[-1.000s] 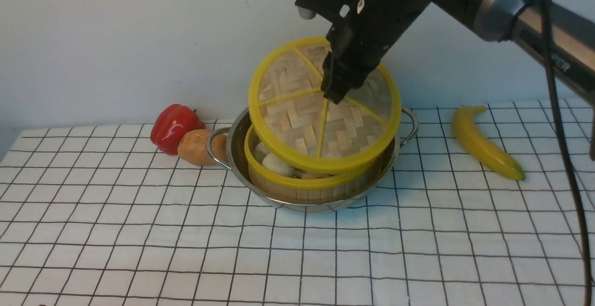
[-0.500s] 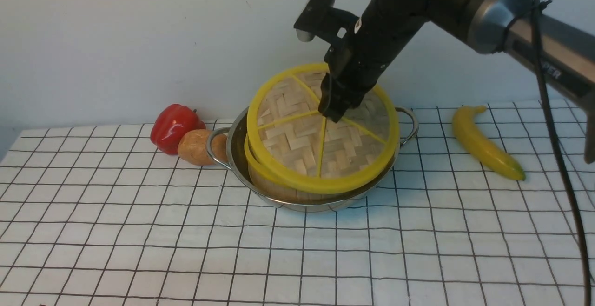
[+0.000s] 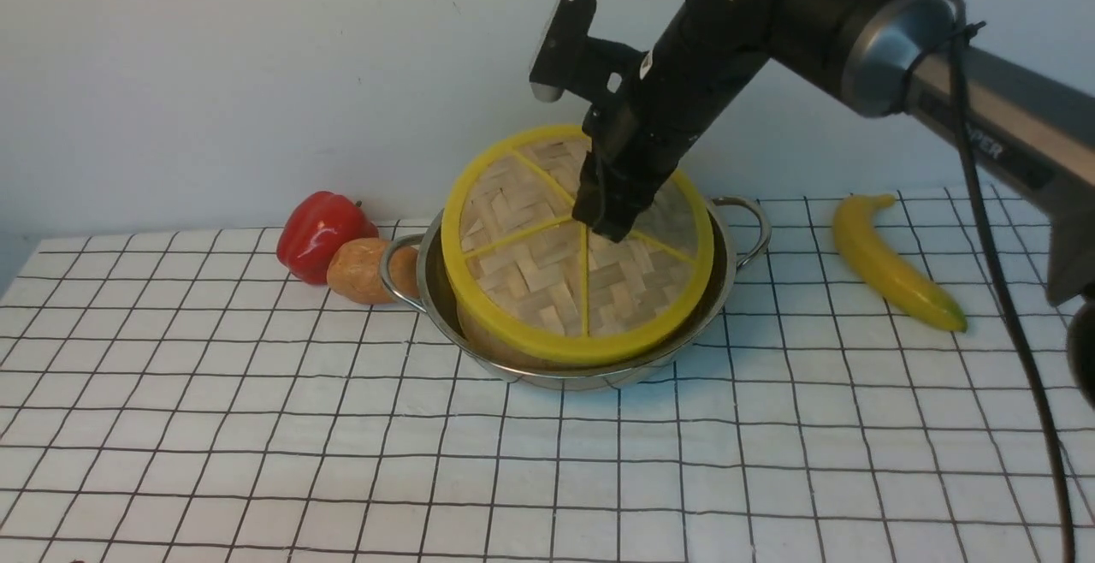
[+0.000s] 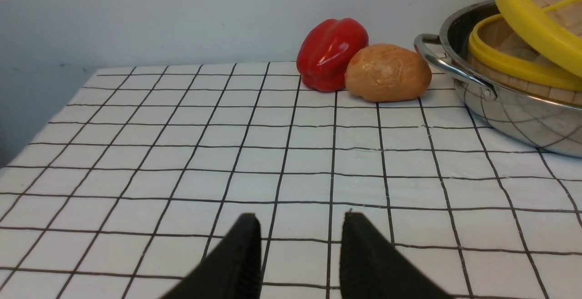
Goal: Place the steamer in the pot on the white tablecloth, and put the lid on the steamer.
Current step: 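Place the bamboo steamer lid onto the steamer basket in the pot with the right gripper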
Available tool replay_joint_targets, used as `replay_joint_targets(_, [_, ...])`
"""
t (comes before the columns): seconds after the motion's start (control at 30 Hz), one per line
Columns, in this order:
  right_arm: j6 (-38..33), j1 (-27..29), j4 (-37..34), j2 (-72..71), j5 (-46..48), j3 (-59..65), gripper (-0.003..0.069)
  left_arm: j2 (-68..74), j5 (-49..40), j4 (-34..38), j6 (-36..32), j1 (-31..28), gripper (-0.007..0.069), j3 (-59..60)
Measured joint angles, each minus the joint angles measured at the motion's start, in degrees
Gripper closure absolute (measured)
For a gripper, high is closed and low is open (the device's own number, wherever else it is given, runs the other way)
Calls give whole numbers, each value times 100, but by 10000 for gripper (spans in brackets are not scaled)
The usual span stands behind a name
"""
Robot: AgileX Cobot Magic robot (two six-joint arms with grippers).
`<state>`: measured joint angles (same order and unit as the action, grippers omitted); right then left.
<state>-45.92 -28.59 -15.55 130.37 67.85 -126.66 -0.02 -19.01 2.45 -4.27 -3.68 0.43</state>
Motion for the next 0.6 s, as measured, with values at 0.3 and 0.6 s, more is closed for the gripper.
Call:
replay_joint_targets(0.3, [-429,0,41,55,-316,0,522,0,0,0,0,0,382,0])
replay_joint_targets(0.6, [-976,0,46,55,-437,0,522,0,0,0,0,0,382,0])
